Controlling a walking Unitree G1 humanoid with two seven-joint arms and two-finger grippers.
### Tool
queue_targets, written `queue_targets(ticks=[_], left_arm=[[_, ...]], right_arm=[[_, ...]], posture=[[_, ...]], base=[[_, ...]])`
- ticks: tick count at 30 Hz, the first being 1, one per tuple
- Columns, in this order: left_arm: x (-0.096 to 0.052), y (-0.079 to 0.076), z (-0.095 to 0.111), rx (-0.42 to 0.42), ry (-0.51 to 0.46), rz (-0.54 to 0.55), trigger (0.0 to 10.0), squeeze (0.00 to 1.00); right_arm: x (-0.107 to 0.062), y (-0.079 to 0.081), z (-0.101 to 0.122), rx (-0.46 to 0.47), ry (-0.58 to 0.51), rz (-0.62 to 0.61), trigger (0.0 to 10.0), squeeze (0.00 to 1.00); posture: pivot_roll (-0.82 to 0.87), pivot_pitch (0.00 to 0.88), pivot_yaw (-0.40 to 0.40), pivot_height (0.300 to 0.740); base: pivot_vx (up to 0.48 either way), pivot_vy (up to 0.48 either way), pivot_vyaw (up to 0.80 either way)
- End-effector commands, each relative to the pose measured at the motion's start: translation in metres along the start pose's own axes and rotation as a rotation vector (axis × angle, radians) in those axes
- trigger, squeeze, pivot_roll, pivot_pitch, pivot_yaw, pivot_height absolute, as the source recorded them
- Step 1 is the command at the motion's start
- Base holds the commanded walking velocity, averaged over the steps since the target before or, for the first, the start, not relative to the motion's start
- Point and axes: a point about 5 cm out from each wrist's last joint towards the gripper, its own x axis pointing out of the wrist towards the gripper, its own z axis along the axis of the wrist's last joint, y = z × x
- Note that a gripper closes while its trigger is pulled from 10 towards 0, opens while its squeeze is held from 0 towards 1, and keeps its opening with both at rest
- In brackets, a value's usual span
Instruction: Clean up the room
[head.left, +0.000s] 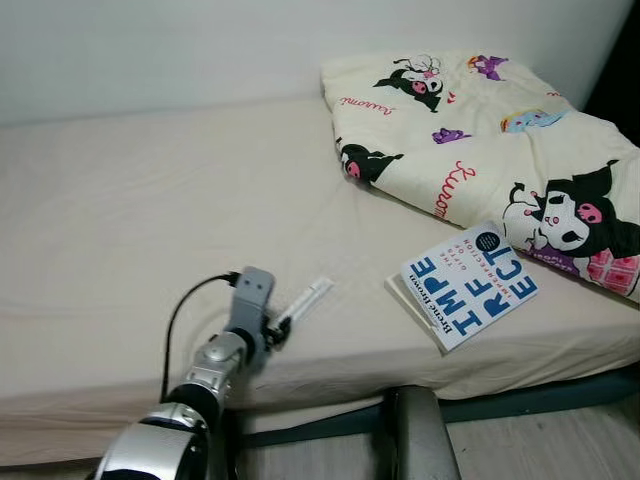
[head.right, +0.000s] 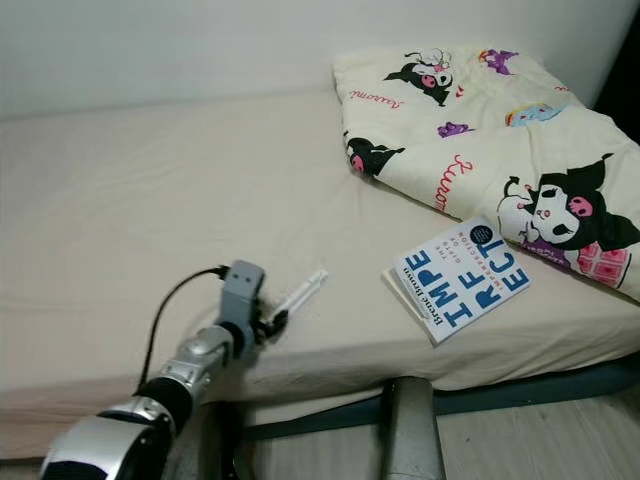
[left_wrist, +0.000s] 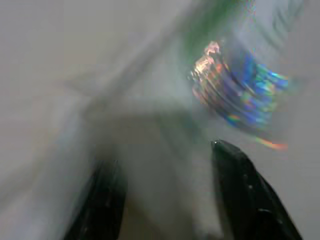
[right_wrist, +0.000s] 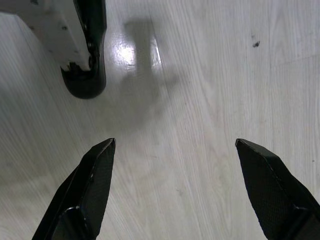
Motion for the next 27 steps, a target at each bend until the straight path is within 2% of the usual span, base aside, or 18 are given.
queue_targets(ticks=[1,5,10,15,16,18,19,20,22,23,25,26,27], left_arm=[[-0.005,-0.004,-0.021,0.024,0.074,-0.025,0.0,0.0],[-0.006,-0.008,-0.024,0.067,0.082,-0.038,0.0,0.0],[-0.007,-0.008,-0.025,0.079,0.082,-0.036,0.0,0.0],[-0.006,-0.007,-0.021,0.051,0.058,-0.03,0.0,0.0],[-0.004,-0.01,-0.015,0.011,0.024,-0.062,0.0,0.0],[-0.003,-0.011,-0.013,-0.002,0.012,-0.077,0.0,0.0],[-0.002,-0.016,-0.008,-0.024,-0.018,-0.137,0.0,0.0],[-0.002,-0.016,-0.008,-0.024,-0.018,-0.137,0.0,0.0],[-0.001,-0.029,0.005,-0.045,-0.093,-0.305,0.0,0.0],[-0.001,-0.029,0.005,-0.045,-0.093,-0.305,0.0,0.0],[-0.004,-0.04,0.017,-0.054,-0.17,-0.486,0.0,0.0],[-0.004,-0.04,0.017,-0.054,-0.17,-0.486,0.0,0.0],[-0.008,-0.043,0.023,-0.059,-0.203,-0.584,0.0,0.0]], right_arm=[[-0.002,0.005,-0.011,0.014,0.037,0.008,10.0,0.0],[-0.002,0.004,-0.012,0.016,0.038,0.007,10.0,0.0],[-0.002,0.004,-0.012,0.016,0.038,0.005,10.0,0.0],[-0.002,0.003,-0.01,0.016,0.036,0.006,10.0,0.0],[-0.001,0.003,-0.009,0.016,0.034,0.008,10.0,0.0],[-0.001,0.004,-0.009,0.016,0.034,0.008,10.0,0.0],[-0.001,0.004,-0.008,0.016,0.033,0.009,10.0,0.0],[-0.001,0.004,-0.008,0.016,0.033,0.009,10.0,0.0],[-0.001,0.004,-0.007,0.014,0.033,0.011,10.0,0.0],[-0.001,0.004,-0.007,0.014,0.033,0.011,10.0,0.0],[0.0,0.005,-0.005,0.012,0.033,0.014,10.0,0.0],[0.0,0.005,-0.005,0.012,0.033,0.014,10.0,0.0],[0.0,0.006,-0.004,0.011,0.033,0.016,10.0,0.0]], posture=[[-0.09,0.259,0.071,0.506],[-0.09,0.257,0.07,0.506],[-0.09,0.255,0.068,0.506],[-0.09,0.25,0.065,0.506],[-0.09,0.248,0.065,0.506],[-0.09,0.248,0.065,0.506],[-0.08,0.243,0.063,0.506],[-0.08,0.243,0.063,0.506],[-0.08,0.238,0.06,0.506],[-0.08,0.238,0.06,0.506],[-0.07,0.231,0.059,0.506],[-0.07,0.231,0.059,0.506],[-0.06,0.226,0.058,0.506]], base=[[0.0,0.0,0.0],[0.0,0.0,0.0],[0.0,0.0,0.0],[0.0,0.0,0.0],[0.0,0.0,0.0],[0.0,0.0,0.0],[0.0,0.0,0.0],[0.0,0.0,0.0],[0.0,0.0,0.0],[0.0,0.0,0.0],[0.0,0.0,0.0],[0.0,0.0,0.0],[0.0,0.0,0.0]])
